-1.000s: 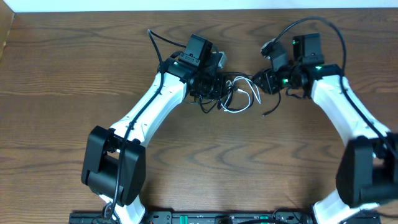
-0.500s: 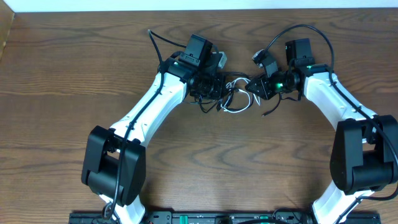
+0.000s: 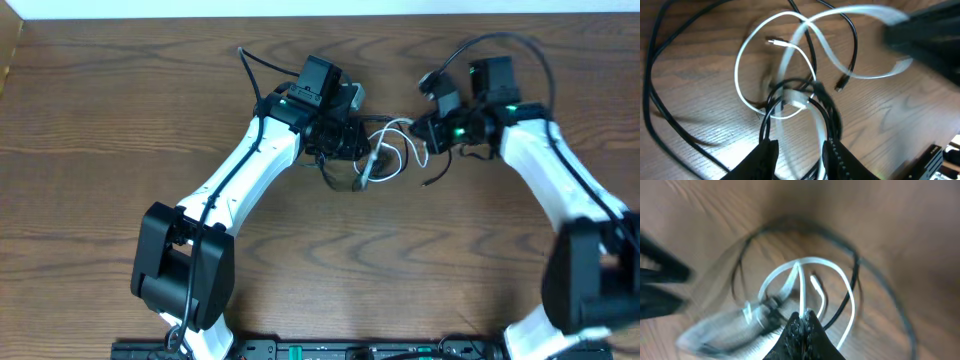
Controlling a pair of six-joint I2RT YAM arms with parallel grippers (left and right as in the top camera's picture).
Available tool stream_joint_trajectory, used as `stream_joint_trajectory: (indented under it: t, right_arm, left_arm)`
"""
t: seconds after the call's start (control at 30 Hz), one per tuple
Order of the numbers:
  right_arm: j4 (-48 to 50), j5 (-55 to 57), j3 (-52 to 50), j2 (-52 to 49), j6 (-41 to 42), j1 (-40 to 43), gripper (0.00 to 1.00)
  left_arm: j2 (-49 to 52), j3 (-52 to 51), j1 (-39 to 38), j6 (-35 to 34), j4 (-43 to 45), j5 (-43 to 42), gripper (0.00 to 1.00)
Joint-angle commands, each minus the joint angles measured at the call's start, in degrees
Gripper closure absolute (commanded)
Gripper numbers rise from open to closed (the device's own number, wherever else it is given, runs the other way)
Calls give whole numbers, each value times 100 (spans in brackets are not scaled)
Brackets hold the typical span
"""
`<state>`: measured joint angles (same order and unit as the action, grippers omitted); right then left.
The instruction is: Untangle cables
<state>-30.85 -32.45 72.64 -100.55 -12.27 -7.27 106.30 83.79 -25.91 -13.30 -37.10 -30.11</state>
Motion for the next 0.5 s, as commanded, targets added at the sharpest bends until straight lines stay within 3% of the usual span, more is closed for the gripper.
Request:
stream_joint_trajectory:
  t: [0.0, 0.47]
  right_arm:
    - [33, -2, 254, 1032, 243, 48, 99]
    - [966, -4, 258, 2535, 990, 48, 99]
  left_arm:
    - [-48, 37, 35, 61, 2, -55, 62]
    - [-46, 37, 33, 61, 4, -55, 60]
